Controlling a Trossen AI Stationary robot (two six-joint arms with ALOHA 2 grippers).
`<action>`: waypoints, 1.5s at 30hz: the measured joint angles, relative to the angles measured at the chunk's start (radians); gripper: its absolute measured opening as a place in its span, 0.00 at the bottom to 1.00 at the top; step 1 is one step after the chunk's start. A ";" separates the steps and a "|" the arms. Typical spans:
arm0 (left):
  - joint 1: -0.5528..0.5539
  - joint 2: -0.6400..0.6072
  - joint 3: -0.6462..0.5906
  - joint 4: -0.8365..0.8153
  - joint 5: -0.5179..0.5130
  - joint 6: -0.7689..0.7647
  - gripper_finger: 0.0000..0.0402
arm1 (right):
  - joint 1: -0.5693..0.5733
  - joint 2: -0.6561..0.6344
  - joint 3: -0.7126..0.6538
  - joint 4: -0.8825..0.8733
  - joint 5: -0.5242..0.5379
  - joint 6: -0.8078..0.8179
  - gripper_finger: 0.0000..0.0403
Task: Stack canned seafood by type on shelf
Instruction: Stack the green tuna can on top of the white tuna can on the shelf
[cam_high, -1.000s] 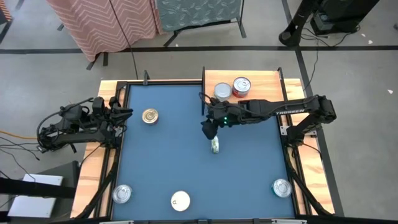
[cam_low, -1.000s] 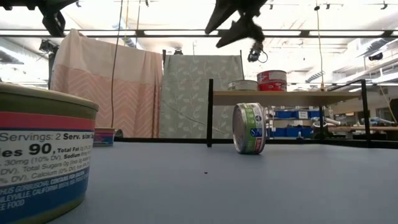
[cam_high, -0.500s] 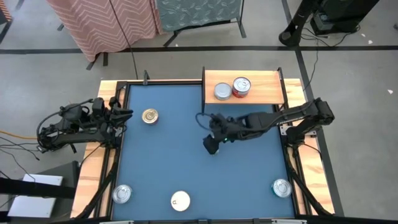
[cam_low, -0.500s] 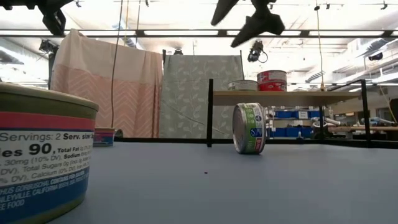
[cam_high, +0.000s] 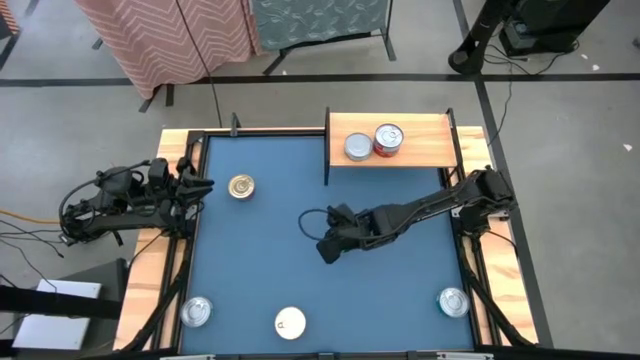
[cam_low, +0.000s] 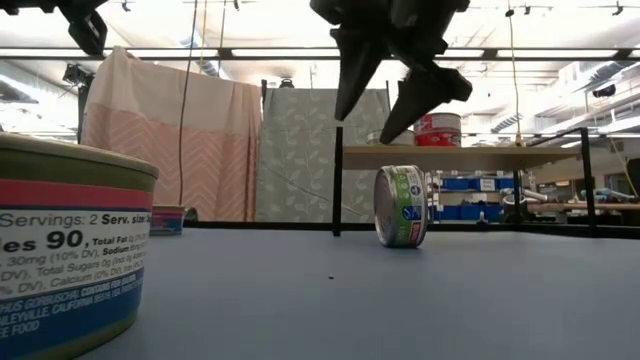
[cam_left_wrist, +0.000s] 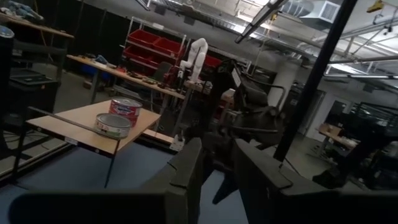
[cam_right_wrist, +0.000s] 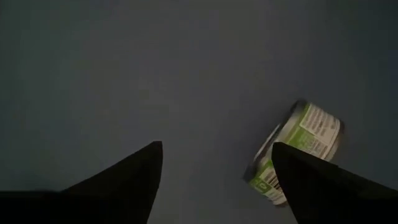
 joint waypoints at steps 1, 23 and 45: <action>0.000 0.000 0.000 0.000 0.003 -0.006 0.24 | 0.000 -0.001 0.000 -0.006 0.003 0.013 0.78; 0.000 0.000 0.000 0.001 0.021 -0.022 0.24 | -0.022 -0.056 0.000 -0.184 0.032 0.121 0.78; 0.000 0.000 0.001 0.031 0.055 -0.025 0.24 | 0.011 0.026 0.000 -0.171 0.053 0.147 0.78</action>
